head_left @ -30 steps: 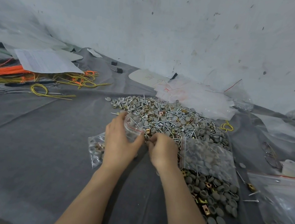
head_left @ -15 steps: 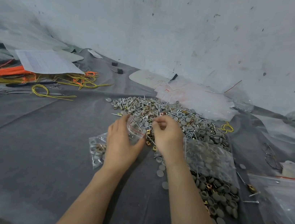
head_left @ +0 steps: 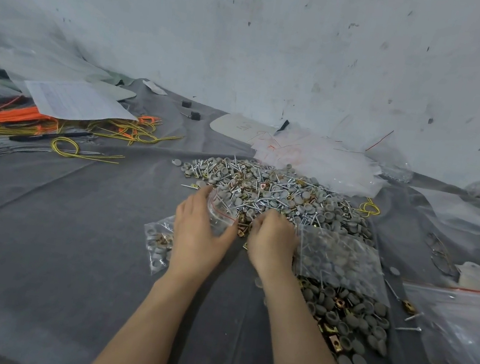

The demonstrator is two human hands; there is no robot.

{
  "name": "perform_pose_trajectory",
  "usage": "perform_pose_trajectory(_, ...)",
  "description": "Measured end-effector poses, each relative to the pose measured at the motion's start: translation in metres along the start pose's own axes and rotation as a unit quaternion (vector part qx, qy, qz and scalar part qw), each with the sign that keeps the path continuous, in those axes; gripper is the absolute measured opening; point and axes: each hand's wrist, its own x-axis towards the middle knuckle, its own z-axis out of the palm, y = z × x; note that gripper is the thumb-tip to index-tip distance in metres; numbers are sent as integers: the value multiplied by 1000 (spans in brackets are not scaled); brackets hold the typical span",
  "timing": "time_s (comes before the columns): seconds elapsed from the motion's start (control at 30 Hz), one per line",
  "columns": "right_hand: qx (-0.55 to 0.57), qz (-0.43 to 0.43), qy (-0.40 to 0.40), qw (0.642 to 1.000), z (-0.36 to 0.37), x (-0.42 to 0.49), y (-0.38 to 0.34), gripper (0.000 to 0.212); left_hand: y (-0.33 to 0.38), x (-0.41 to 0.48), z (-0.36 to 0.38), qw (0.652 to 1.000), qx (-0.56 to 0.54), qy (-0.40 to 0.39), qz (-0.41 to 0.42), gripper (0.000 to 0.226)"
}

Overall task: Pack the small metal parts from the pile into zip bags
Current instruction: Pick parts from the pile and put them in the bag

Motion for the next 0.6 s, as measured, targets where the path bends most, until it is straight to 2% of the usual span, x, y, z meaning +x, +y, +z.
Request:
perform_pose_trajectory(0.1, 253, 16, 7, 967, -17, 2, -7, 12, 0, 0, 0, 1000, 7, -3, 2, 69)
perform_pose_trajectory(0.17, 345, 28, -20, 938, -29, 3, -13, 11, -1, 0, 1, 1000, 10, -5, 2, 70)
perform_pose_trajectory(0.2, 357, 22, -42, 933, -34, 4, -17, 11, -1, 0, 0, 1000, 9, -6, 2, 71)
perform_pose_trajectory(0.33, 318, -39, -149, 935, -40, 4, -27, 7, -2, -1, 0, 1000, 5, -16, 4, 73)
perform_pose_trajectory(0.37, 322, -41, -137, 936, -39, 4, -27, 6, -2, -1, 0, 1000, 4, -15, 3, 73)
perform_pose_trajectory(0.43, 319, -29, -55, 946, -37, 6, -22, 6, -1, 0, 0, 1000, 5, -9, -1, 72)
perform_pose_trajectory(0.5, 257, -14, 15, 966, -33, 6, -14, 12, -1, 0, 1, 1000, 9, -7, 0, 71)
perform_pose_trajectory(0.53, 207, -11, 23, 978, -29, 6, -10, 14, -1, 0, 1, 1000, 10, -7, 0, 71)
perform_pose_trajectory(0.6, 80, -10, -23, 996, -19, 5, -4, 19, -1, 0, 1, 1000, 9, -8, 2, 71)
